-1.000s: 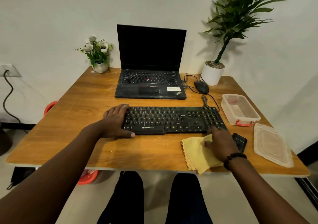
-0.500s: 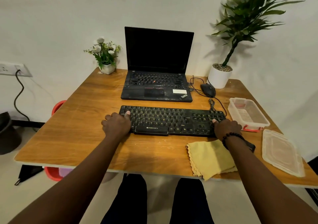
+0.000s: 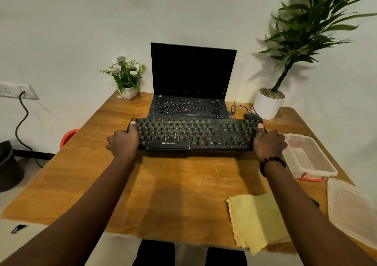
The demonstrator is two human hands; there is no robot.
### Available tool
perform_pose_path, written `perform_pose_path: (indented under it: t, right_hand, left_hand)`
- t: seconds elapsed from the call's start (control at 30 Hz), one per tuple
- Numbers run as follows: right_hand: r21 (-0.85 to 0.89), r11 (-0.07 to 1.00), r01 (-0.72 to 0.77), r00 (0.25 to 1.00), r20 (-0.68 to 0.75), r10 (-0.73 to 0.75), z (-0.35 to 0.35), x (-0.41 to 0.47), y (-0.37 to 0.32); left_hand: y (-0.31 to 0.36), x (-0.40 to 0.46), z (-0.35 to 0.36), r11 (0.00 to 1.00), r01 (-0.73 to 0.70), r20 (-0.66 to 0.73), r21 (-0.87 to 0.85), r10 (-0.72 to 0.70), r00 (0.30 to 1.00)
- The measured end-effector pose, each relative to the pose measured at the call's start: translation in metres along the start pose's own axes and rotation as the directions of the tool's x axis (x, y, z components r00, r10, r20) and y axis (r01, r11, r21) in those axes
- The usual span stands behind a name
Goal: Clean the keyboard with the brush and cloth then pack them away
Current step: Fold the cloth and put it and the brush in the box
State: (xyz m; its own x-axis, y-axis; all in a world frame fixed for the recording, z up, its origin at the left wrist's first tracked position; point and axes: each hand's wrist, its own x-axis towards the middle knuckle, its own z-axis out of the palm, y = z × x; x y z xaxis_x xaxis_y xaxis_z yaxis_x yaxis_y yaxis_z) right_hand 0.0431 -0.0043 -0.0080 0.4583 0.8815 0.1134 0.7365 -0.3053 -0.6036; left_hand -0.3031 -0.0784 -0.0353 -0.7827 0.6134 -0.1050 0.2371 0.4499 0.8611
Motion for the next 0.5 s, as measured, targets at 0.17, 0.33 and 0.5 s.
perform_pose_path:
  t: [0.17, 0.33, 0.5]
  right_hand:
    - [0.023, 0.999, -0.024, 0.995, 0.094, 0.021, 0.029, 0.033, -0.03]
    - [0.013, 1.0, -0.003, 0.992, 0.123, 0.001, 0.065, 0.052, -0.037]
    - [-0.012, 0.999, 0.043, 0.989, 0.142, -0.041, 0.086, 0.062, -0.032]
  left_hand:
    - [0.021, 0.04, 0.014, 0.998, -0.03, 0.009, -0.061, 0.03, 1.0]
    - [0.016, 0.073, 0.038, 0.999, -0.014, 0.032, -0.031, 0.015, 0.999]
    - [0.007, 0.086, 0.05, 0.999, -0.03, 0.047, 0.04, 0.028, 0.999]
